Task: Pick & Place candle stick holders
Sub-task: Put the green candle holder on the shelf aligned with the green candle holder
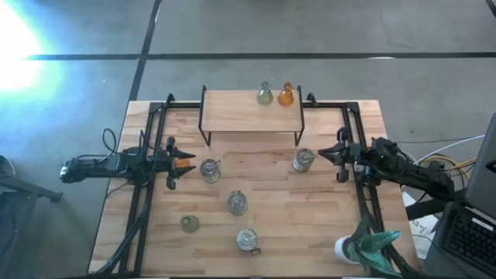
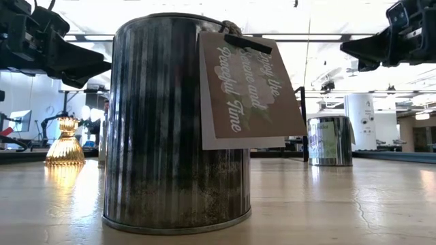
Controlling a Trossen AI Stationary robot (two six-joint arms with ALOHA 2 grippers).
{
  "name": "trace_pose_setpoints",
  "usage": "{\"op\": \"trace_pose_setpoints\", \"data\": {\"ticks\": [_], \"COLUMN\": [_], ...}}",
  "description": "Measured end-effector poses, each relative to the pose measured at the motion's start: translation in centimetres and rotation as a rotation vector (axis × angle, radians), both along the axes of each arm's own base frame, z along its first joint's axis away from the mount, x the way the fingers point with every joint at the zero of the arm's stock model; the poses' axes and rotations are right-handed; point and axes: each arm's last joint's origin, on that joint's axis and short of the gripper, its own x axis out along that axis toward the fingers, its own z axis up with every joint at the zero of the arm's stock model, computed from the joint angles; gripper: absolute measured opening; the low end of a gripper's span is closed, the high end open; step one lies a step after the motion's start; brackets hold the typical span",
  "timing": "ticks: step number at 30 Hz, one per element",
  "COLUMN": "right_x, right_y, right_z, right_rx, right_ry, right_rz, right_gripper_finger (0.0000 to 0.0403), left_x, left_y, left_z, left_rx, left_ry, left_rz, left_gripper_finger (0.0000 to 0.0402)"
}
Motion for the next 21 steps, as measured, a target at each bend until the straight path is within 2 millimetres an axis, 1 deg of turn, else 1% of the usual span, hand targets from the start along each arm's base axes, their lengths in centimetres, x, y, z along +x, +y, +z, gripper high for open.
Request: {"op": "trace_pose_setpoints", "data": {"ticks": [11,17,19,21], "right_x": [0.3,0.4,0.5,0.5], "right_y": [-0.1,-0.1,-0.1,-0.2], "right_z": [-1.0,-1.8,-2.1,-2.2], "right_rx": [0.025,0.034,0.037,0.039], "right_ry": [0.038,0.061,0.069,0.077], "right_rz": [-0.001,-0.001,-0.001,-0.001], "right_gripper_finger": [0.0022,0.0022,0.0022,0.0022], "left_x": [0.0,0.0,0.0,0.0], "left_y": [0.0,0.0,0.0,0.0], "left_z": [0.0,0.0,0.3,1.2], "left_rx": [0.0,0.0,0.0,-0.032], "left_ry": [0.0,-0.002,-0.036,-0.135], "left_rz": [0.0,0.0,0.0,0.0], "left_gripper_finger": [0.0195,0.0195,0.0195,0.0195]}}
